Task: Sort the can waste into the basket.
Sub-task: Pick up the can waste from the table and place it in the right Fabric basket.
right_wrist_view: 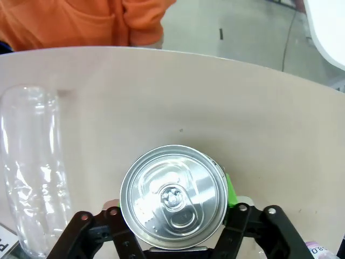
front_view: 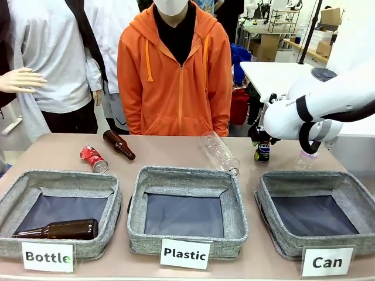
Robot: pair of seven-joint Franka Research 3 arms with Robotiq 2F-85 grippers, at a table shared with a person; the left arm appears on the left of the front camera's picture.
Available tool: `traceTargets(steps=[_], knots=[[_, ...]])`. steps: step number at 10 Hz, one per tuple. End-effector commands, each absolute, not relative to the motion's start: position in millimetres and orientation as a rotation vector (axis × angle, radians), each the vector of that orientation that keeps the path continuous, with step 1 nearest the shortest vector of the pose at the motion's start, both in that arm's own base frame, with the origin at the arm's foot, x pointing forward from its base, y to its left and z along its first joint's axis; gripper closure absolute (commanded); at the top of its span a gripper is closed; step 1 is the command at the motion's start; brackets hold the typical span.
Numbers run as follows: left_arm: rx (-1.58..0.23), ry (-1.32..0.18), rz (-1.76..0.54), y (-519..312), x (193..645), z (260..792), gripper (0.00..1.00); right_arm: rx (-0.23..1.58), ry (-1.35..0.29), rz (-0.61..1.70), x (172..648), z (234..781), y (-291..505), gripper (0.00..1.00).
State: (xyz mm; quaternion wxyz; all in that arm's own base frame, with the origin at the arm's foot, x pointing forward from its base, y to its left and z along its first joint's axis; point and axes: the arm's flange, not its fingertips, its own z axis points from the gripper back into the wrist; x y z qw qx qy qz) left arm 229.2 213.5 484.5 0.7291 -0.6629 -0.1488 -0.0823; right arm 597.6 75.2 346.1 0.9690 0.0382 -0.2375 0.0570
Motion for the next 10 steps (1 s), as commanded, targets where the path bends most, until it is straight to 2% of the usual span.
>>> traceTargets(steps=[1,2,3,4,6,8,10], knots=[[-1.477,-0.338,-0.183,212.3,228.8,486.6,0.0,0.065,-0.488,0.122,601.6,347.1,72.1,1.0],[-1.477,-0.338,-0.183,212.3,228.8,486.6,0.0,0.067,-0.487,0.124,601.8,347.1,72.7,1.0],[-1.477,-0.338,-0.183,212.3,228.8,486.6,0.0,0.069,-0.484,0.127,601.8,347.8,73.6,0.87],[-1.477,-0.338,-0.183,212.3,228.8,486.6,0.0,0.073,-0.482,0.134,600.8,348.9,74.0,0.97],[-1.477,-0.338,-0.183,212.3,228.8,486.6,0.0,0.102,-0.485,0.197,587.3,363.8,71.9,1.0],[-1.477,-0.338,-0.183,212.3,228.8,486.6,0.0,0.193,-0.482,0.427,537.9,423.1,55.7,1.0],[-1.477,-0.338,-0.183,212.3,228.8,486.6,0.0,0.245,-0.413,0.81,471.0,488.7,32.2,1.0]])
